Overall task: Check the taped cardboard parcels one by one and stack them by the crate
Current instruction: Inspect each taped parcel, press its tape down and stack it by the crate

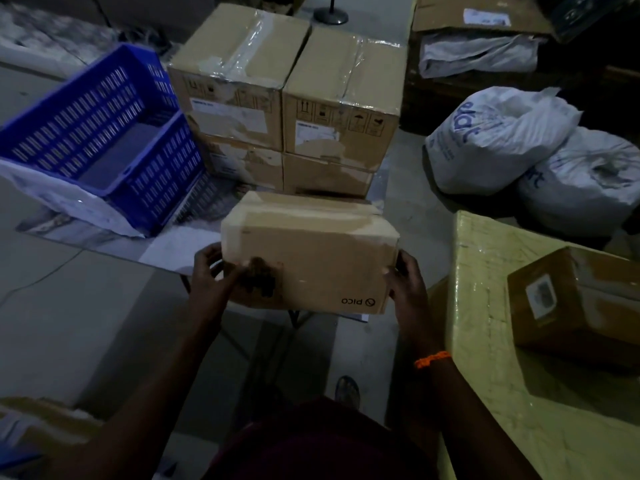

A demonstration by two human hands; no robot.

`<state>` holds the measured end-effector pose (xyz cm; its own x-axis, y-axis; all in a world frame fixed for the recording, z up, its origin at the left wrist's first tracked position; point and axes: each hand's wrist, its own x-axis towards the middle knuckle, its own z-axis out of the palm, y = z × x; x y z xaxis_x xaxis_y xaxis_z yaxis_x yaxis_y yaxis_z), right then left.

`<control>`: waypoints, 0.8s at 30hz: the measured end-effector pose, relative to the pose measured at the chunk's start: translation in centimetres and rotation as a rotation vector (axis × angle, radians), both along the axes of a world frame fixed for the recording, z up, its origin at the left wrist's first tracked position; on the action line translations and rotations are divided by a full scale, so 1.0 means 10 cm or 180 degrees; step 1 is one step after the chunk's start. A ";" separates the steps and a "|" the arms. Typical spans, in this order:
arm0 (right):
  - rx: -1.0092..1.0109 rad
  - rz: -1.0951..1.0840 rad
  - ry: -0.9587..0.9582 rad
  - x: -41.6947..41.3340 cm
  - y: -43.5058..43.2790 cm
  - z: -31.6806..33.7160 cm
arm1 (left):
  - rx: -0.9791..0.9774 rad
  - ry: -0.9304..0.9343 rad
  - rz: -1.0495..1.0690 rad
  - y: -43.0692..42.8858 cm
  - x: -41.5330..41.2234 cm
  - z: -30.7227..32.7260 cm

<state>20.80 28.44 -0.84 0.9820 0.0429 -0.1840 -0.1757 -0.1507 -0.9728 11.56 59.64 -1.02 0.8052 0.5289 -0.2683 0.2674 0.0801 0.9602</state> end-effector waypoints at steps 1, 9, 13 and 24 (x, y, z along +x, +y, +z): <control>0.0120 -0.0085 0.0076 -0.05 -0.01 -0.03 | -0.0162 0.0085 0.0016 -0.02 -0.06 -0.04; 0.0006 -0.0290 0.0253 -0.23 -0.07 -0.24 | -0.0509 0.0276 0.0206 -0.08 -0.26 -0.24; 0.0023 -0.0164 0.0365 -0.19 -0.03 -0.34 | -0.0349 0.0534 -0.0014 -0.02 -0.24 -0.33; -0.0669 0.0037 0.0437 0.23 -0.02 -0.35 | 0.0316 0.0608 -0.0274 0.07 0.28 -0.26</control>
<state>23.15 28.25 -4.36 0.9469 0.0009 -0.3217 -0.3010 -0.3500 -0.8871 14.32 60.35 -3.62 0.7881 0.4917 -0.3704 0.4469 -0.0432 0.8935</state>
